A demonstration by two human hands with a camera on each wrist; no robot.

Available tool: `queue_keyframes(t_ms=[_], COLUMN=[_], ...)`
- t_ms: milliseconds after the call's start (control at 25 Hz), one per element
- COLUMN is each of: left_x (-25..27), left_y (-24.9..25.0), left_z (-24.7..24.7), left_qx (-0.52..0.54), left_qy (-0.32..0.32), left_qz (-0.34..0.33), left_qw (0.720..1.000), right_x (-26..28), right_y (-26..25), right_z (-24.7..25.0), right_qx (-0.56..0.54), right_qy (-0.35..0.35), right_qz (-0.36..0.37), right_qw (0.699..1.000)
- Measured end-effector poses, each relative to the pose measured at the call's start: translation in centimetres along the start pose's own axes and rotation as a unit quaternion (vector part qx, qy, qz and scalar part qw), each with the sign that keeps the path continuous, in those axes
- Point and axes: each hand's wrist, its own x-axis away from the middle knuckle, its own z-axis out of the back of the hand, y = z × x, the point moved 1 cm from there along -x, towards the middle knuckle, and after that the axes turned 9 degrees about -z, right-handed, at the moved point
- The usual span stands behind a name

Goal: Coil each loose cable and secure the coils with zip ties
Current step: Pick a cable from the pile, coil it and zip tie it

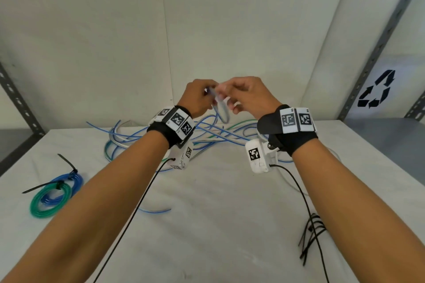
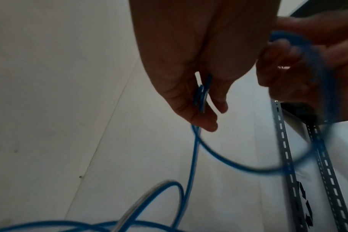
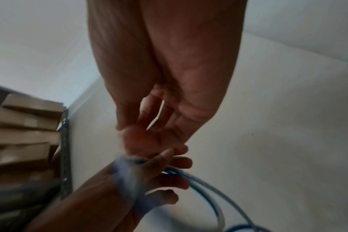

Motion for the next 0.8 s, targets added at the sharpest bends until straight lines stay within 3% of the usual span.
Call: queue_keyframes(t_ms=[120, 200, 280, 440, 520, 640, 720, 800], left_x=[0.7, 1.3, 1.9, 4.7, 6.1, 6.8, 6.7, 6.6], left_y=[0.3, 1.1, 1.5, -0.6, -3.2, -7.0, -8.6, -9.5], left_z=[0.3, 0.4, 0.1, 0.3, 0.7, 1.4, 1.3, 0.9], left_qx=[0.042, 0.067, 0.083, -0.041, -0.085, -0.144, -0.155, -0.151], left_qy=[-0.003, -0.034, -0.07, -0.126, -0.132, -0.123, -0.155, -0.177], left_qz=[-0.003, -0.022, -0.037, -0.077, -0.019, 0.113, 0.148, 0.162], left_qw=[0.999, 0.997, 0.993, 0.988, 0.987, 0.975, 0.965, 0.959], right_x=[-1.1, -1.8, -2.7, -5.8, -6.9, -7.9, -7.9, -7.7], right_y=[2.9, 5.6, 7.4, 6.3, 4.9, 3.1, 2.0, 0.9], right_z=[-0.1, -1.3, -2.6, -3.1, -3.3, -2.3, -1.7, -0.9], right_qx=[-0.081, -0.137, -0.202, -0.114, -0.231, -0.282, -0.283, -0.323], right_qy=[0.109, 0.084, 0.059, 0.103, 0.052, 0.05, 0.057, 0.067], right_qz=[-0.175, -0.289, -0.326, -0.273, -0.242, -0.167, -0.083, -0.01], right_qw=[0.975, 0.944, 0.922, 0.95, 0.941, 0.944, 0.954, 0.944])
